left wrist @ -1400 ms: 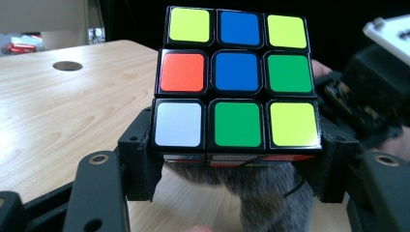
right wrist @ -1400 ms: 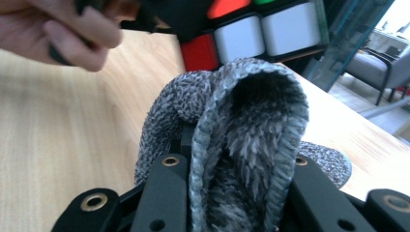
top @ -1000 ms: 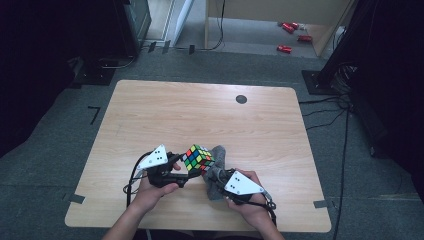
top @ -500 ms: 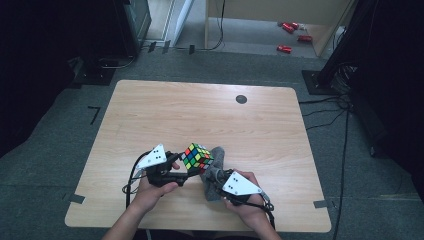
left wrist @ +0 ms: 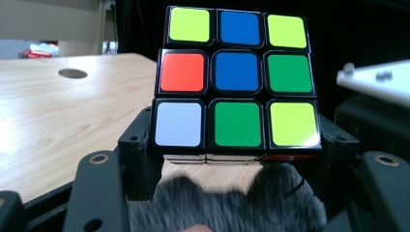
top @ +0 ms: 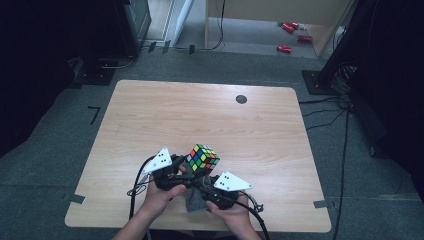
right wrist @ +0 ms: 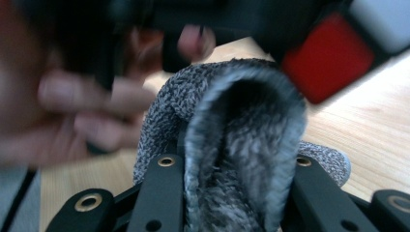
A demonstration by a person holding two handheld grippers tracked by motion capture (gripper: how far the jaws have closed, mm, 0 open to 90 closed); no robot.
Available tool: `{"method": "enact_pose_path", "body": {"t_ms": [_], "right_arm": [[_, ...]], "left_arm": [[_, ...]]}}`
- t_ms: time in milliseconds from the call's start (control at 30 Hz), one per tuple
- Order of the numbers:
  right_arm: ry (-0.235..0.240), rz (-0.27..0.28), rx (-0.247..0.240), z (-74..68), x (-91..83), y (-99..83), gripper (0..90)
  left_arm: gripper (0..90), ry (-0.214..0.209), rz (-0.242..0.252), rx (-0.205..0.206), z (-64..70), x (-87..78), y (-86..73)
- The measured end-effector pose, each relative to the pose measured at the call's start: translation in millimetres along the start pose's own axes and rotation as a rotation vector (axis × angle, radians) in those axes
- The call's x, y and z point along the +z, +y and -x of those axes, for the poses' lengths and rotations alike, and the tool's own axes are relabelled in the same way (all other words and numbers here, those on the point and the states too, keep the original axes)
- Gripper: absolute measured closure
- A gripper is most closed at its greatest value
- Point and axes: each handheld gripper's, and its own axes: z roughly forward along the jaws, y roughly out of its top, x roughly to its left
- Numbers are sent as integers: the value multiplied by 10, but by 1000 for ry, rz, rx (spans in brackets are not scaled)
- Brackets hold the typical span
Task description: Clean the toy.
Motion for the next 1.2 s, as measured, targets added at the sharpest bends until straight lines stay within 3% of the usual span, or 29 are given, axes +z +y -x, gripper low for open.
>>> {"method": "enact_pose_path", "body": {"t_ms": [133, 200, 233, 400, 567, 667, 767, 800, 867, 967, 1200], "right_arm": [[-67, 19, 69, 198, -109, -19, 718], [-120, 10, 96, 321, -177, -41, 716], [-178, 11, 100, 420, -242, -45, 714], [-409, -36, 35, 805, -494, -22, 687], [-543, -110, 8, 1025, -597, -114, 664], [-552, -145, 24, 1101, -610, -161, 604], [-559, -166, 50, 1149, -613, -174, 383], [-587, -155, 52, 1153, -626, -157, 292], [-617, -134, 38, 1146, -664, -104, 206], [-616, -81, 5, 1118, -732, -17, 164], [-524, 41, -50, 924, -779, 165, 139]], "left_arm": [[348, 22, 22, -17, -59, -59, 24], [348, 34, 25, -23, -106, -106, 44], [348, 40, 25, -27, -125, -122, 47], [348, 72, 20, -50, -233, -172, 47], [348, 84, -10, -42, -250, -149, 22], [348, 89, -22, -39, -257, -132, 9], [348, 95, -35, -48, -278, -125, 0], [348, 95, -41, -49, -289, -123, -5], [347, 100, -53, -51, -308, -113, -18], [348, 115, -77, -61, -363, -92, -44], [347, 114, -81, -86, -391, -84, -35]]}}
